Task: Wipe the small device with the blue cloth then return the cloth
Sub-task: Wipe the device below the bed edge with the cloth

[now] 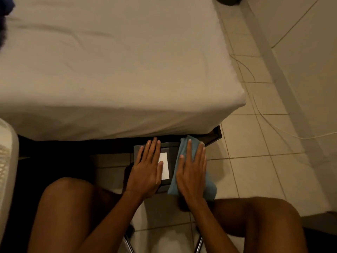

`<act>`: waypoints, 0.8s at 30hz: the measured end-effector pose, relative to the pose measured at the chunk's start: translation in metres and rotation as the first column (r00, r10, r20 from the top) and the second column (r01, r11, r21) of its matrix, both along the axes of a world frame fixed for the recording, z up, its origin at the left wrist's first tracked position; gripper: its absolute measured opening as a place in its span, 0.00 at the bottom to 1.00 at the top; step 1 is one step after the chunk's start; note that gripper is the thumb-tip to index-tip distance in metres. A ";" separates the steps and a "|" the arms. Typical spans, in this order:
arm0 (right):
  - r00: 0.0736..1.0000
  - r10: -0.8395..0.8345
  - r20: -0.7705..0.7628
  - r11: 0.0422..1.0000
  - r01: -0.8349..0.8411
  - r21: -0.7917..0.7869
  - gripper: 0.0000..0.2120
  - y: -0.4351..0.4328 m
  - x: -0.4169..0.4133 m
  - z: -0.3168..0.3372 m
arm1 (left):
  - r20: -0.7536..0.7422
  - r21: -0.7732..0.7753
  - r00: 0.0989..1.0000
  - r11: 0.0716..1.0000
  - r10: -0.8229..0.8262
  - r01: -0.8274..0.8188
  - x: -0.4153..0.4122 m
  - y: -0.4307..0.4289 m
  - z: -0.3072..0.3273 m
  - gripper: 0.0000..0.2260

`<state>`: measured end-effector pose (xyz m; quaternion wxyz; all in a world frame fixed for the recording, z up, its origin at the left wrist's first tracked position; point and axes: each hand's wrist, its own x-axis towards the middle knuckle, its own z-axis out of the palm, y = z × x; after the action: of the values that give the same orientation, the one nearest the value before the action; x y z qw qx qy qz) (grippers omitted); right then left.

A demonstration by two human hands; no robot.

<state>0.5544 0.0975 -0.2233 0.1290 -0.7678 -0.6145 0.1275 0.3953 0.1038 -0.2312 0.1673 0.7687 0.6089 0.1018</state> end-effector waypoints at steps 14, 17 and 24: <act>0.994 0.071 0.079 0.997 -0.071 -0.005 0.30 -0.039 -0.016 0.001 | 0.023 0.007 1.000 1.000 0.013 -0.013 -0.001 -0.002 0.000 0.28; 0.996 0.067 0.062 0.997 -0.065 -0.027 0.30 -0.008 -0.004 -0.002 | 0.019 0.015 1.000 1.000 0.015 -0.015 0.002 -0.001 -0.002 0.28; 0.988 0.127 0.085 0.992 -0.126 -0.018 0.30 -0.024 -0.012 -0.005 | 0.028 0.003 0.999 1.000 0.017 -0.017 -0.001 -0.004 -0.004 0.28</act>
<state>0.5420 0.0737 -0.2280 0.0892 -0.7328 -0.6661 0.1060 0.3941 0.1000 -0.2348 0.1736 0.7623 0.6129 0.1148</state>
